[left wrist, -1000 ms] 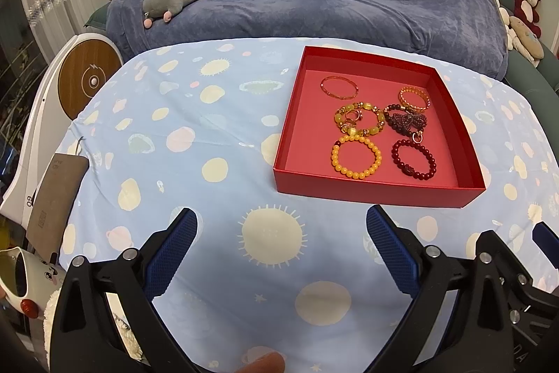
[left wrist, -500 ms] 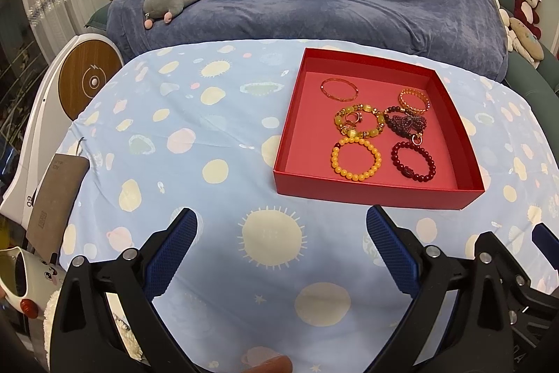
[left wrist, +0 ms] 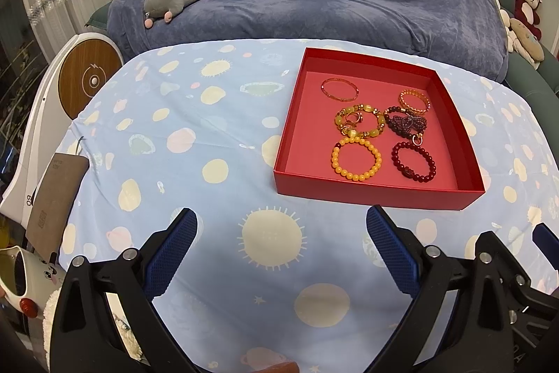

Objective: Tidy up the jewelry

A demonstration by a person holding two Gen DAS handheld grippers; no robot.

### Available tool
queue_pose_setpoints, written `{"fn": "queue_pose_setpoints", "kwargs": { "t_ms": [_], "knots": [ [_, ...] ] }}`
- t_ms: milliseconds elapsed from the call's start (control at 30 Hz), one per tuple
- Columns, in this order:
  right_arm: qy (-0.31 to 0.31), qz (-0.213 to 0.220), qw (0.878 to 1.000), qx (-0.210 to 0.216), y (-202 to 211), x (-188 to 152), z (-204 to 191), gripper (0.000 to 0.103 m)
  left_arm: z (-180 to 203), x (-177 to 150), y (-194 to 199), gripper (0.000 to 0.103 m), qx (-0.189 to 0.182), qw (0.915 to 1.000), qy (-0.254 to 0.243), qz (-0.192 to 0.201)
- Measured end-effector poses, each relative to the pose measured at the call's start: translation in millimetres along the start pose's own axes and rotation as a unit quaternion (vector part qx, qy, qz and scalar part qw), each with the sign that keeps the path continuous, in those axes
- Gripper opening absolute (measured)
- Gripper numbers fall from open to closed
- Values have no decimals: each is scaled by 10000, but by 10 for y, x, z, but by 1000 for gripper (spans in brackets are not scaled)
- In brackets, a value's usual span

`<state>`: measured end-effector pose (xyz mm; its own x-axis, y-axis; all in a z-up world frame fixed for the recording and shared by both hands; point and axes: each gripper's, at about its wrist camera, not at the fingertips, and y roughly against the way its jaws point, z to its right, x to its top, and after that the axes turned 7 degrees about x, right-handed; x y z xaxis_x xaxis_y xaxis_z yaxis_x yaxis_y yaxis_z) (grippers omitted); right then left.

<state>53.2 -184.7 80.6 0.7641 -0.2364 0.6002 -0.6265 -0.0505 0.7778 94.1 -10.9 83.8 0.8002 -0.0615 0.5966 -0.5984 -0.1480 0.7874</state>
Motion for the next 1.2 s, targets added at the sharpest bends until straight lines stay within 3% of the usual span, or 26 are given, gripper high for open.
{"fn": "queue_pose_setpoints", "kwargs": {
  "t_ms": [1200],
  "knots": [
    [0, 7, 10000, -15, 5, 0, -4, 97, 31, -13, -62, 93, -33, 10000, 8, -24]
  ]
}}
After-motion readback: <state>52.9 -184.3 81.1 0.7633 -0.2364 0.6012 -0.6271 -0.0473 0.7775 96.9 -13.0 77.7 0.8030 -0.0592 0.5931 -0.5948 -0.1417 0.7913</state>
